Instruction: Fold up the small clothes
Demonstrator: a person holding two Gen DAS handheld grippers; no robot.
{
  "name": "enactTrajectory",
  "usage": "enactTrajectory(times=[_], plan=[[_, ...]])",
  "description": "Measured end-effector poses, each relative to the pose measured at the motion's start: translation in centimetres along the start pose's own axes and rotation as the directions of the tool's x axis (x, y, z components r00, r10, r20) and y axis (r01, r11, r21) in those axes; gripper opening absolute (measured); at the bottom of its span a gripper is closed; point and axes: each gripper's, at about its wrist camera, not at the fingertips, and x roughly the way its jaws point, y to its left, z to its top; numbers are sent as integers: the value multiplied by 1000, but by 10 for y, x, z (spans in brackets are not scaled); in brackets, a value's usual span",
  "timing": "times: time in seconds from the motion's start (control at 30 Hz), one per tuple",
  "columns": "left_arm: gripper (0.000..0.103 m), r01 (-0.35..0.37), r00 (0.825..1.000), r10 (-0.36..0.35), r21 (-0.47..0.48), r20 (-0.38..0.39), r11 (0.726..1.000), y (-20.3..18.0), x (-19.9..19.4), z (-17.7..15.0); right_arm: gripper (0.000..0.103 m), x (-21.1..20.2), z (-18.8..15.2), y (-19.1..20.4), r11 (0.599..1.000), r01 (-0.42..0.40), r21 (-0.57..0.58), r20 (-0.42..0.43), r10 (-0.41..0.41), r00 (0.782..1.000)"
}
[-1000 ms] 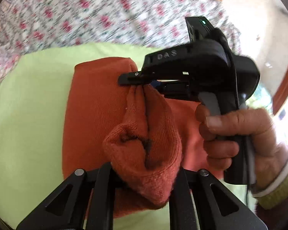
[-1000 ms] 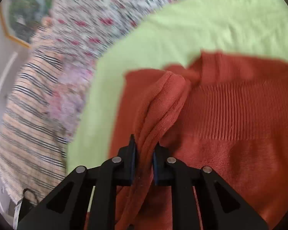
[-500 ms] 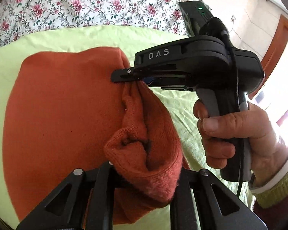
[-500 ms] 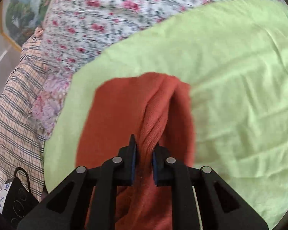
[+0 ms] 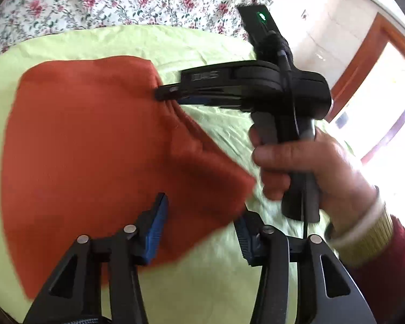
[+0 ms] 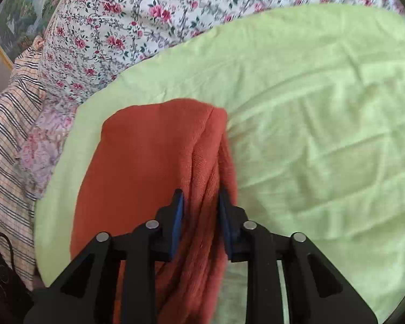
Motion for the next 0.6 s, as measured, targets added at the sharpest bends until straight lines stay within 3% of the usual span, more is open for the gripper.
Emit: enactTrajectory(times=[0.07, 0.23, 0.3, 0.4, 0.5, 0.6], plan=[[57, -8, 1000, 8, -6, 15, 1000, 9, -21, -12, 33, -14, -4, 0, 999, 30, 13, 11, -30, 999], [70, -83, 995, 87, -93, 44, 992, 58, -59, -28, 77, -37, -21, -3, 998, -37, 54, 27, 36, 999], [76, -116, 991, 124, -147, 51, 982, 83, -67, -29, 79, -36, -29, -1, 995, -82, 58, 10, 81, 997], [77, -142, 987, 157, -268, 36, 953, 129, -65, -24, 79, -25, -36, 5, 994, -101, 49, -29, 102, 994], [77, -69, 997, 77, -367, 8, 928, 168, -52, -12, 79, -8, -38, 5, 994, -98, 50, -66, 101, 993], [77, 3, 1000, -13, -416, -20, 909, 189, -27, 3, 79, 5, -35, 1, 986, -145, 87, -70, 151, 986]])
